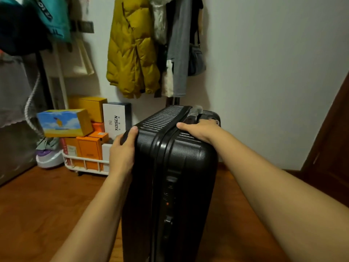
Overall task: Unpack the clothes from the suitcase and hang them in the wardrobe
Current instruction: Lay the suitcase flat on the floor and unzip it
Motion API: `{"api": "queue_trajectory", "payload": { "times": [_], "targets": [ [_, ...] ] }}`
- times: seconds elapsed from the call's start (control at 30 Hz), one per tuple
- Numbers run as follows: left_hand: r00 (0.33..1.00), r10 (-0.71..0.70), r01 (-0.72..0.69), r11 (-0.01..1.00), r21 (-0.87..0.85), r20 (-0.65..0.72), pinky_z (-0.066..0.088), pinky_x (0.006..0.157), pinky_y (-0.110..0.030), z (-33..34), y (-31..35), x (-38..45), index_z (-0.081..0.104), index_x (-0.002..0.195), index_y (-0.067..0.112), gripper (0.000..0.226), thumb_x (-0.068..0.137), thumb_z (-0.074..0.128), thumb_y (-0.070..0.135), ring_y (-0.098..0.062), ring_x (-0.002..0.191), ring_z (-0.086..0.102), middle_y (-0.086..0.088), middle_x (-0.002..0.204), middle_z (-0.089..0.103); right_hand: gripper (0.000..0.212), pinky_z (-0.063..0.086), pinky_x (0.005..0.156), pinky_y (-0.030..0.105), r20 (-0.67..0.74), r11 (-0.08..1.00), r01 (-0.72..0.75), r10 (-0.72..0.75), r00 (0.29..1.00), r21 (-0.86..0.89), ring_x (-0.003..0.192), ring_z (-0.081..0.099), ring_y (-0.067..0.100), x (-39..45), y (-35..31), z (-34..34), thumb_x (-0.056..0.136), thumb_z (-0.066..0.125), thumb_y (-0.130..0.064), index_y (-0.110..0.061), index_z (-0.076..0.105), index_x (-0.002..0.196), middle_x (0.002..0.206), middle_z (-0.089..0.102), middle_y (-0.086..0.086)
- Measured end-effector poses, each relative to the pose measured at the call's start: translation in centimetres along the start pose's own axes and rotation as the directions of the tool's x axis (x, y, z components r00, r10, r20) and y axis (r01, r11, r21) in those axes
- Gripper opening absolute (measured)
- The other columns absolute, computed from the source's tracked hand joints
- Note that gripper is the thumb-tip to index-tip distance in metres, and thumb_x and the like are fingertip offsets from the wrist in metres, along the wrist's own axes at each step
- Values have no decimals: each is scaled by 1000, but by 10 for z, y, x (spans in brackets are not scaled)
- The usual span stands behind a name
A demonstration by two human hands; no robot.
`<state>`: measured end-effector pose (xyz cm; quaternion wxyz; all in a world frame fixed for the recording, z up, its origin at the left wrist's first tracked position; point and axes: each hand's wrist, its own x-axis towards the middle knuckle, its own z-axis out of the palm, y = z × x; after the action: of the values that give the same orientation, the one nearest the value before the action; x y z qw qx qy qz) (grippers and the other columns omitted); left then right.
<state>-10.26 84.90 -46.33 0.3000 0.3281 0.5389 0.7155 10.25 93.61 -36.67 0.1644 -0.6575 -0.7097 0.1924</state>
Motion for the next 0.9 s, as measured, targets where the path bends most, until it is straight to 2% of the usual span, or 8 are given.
{"api": "queue_trajectory", "payload": {
  "times": [0.1,0.2,0.37,0.5,0.67,0.73,0.83,0.9],
  "targets": [
    [992,62,-59,998,25,-113,47,106,-44,17,-1,-7,67,103,39,39,78,67,69,-18,114,61,14,110,65,123,40,111,46,-62,989,53,-45,997,138,131,50,32,-7,13,-2,41,52,-96,-25,53,142,150,47,7],
    [984,106,-94,991,90,-143,46,106,-45,40,2,-21,66,120,30,56,81,64,70,-19,117,58,7,119,65,87,42,97,30,-118,970,114,-90,989,217,125,56,25,-17,41,-16,68,64,-80,-28,59,137,142,56,1],
    [980,196,-188,971,149,-41,48,103,-41,94,10,-54,66,114,36,53,76,63,73,-13,109,62,14,111,68,73,42,98,27,-214,925,124,-48,976,360,119,59,15,-39,110,-45,75,71,-68,-27,61,135,133,61,-7],
    [943,307,-330,912,243,126,49,100,-39,148,9,-101,63,123,38,60,76,61,75,-10,112,62,16,117,67,46,42,75,17,-227,891,103,0,974,443,90,59,-1,-80,188,-65,87,64,-60,-31,67,122,101,63,-20],
    [799,471,-597,695,401,374,42,105,-38,195,-6,-175,57,135,29,74,80,51,78,-16,124,51,10,133,59,52,47,104,37,-182,810,-48,188,965,584,113,63,13,-119,294,-53,85,63,-65,-30,68,124,124,67,-7],
    [712,509,-699,577,423,483,42,107,-43,210,-22,-205,54,139,27,76,82,49,78,-19,128,50,5,137,57,62,53,94,32,-80,659,-172,334,939,732,107,67,12,-140,329,-45,83,64,-66,-24,65,128,120,71,-5],
    [572,495,-818,396,417,654,40,111,-48,222,-62,-254,52,143,23,78,87,45,77,-22,135,49,0,147,53,27,53,49,21,123,219,-249,466,876,943,59,71,13,-165,379,-17,100,54,-29,-11,70,89,69,73,2],
    [497,433,-866,292,405,752,38,112,-51,224,-98,-284,53,144,21,78,89,44,76,-23,139,47,-2,150,52,26,53,41,26,263,36,-330,524,810,943,47,68,20,-174,407,12,98,51,-20,-7,65,80,56,67,7]
  ]
}}
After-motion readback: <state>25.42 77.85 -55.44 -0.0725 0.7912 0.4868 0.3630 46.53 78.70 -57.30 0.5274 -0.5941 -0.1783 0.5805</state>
